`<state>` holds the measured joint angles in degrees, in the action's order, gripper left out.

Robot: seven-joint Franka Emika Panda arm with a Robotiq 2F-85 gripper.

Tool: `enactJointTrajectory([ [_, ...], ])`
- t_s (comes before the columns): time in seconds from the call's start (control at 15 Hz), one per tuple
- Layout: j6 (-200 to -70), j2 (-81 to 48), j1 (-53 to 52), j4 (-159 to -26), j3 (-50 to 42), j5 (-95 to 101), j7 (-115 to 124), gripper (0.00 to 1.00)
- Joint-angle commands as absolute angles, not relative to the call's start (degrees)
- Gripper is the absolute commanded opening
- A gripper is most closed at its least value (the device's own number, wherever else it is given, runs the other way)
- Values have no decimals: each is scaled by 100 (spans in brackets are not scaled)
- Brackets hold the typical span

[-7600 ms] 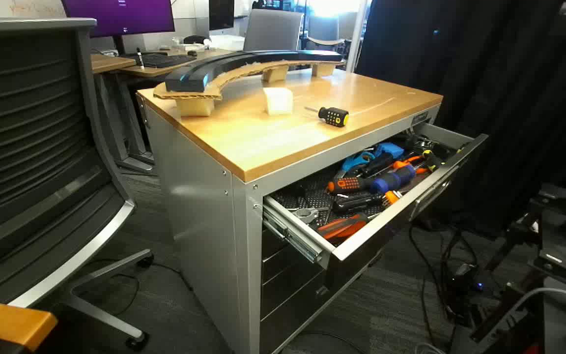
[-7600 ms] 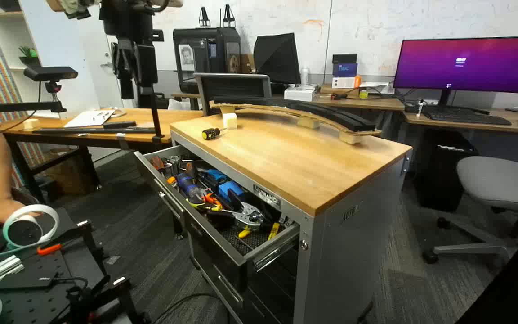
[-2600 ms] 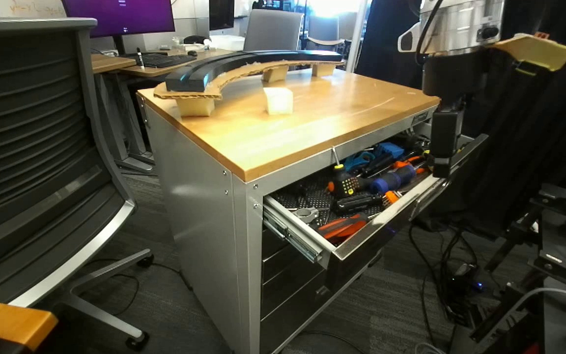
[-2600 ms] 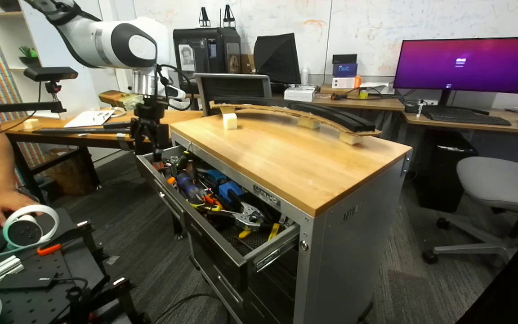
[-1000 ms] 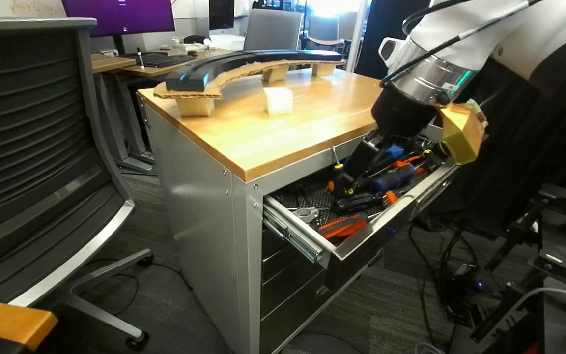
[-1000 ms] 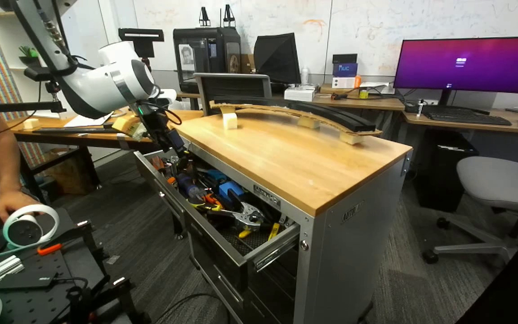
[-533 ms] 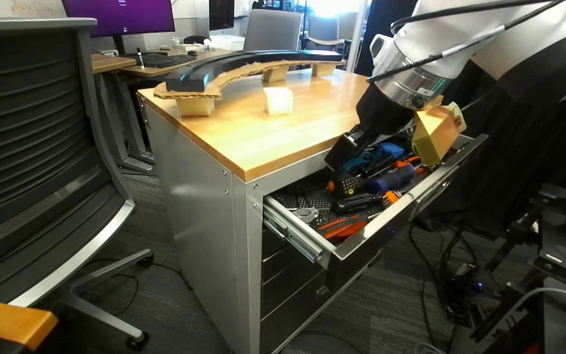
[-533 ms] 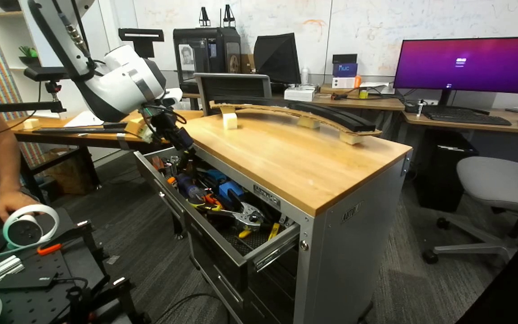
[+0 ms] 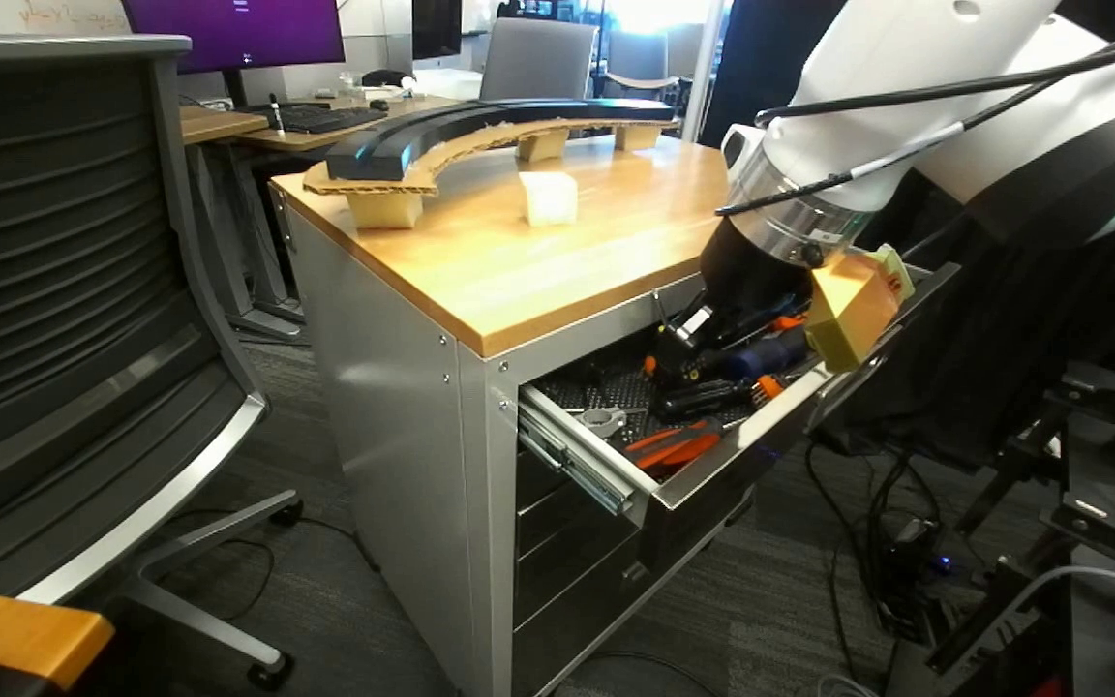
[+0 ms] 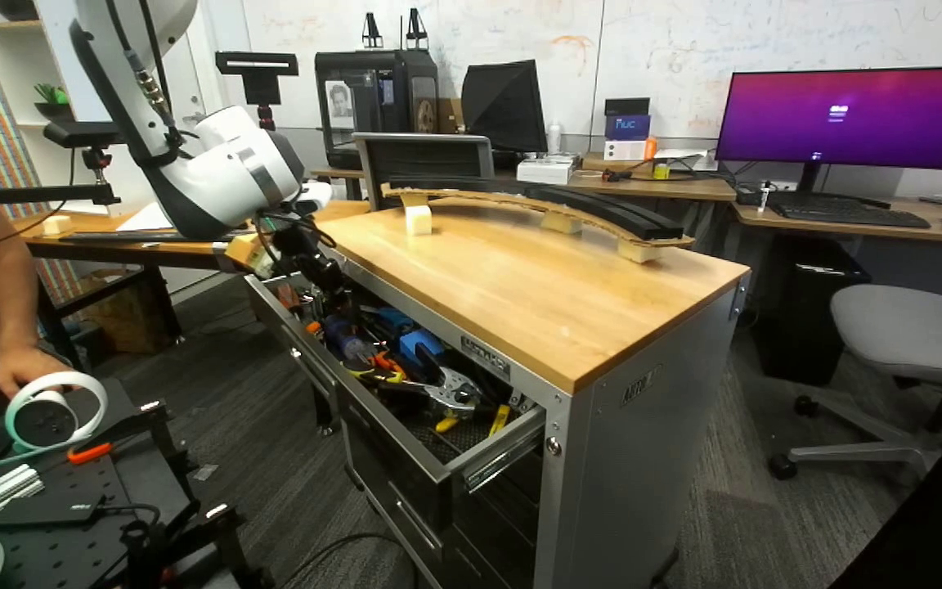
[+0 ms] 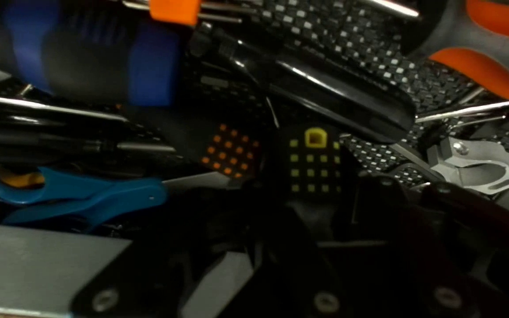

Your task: Put the screwdriver inside the open drawer, close the open drawer

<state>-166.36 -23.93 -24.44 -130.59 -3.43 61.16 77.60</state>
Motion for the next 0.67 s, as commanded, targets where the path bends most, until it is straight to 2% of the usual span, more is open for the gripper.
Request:
enactJointTrajectory([
  [0.0,-16541,-2412,-2422,-12995,-262,6027,7594,11],
  [0.07,-16457,-2359,-2366,-13053,-160,5903,7343,14],
  [0.4,-15713,-1963,-2152,-13259,416,5164,5619,14],
  [0.47,-15517,-1941,-2107,-13191,523,4971,5282,47],
  [0.53,-15356,-1906,-2101,-13153,593,4849,5046,61],
  [0.6,-15197,-1860,-2173,-13100,558,4945,4989,66],
])
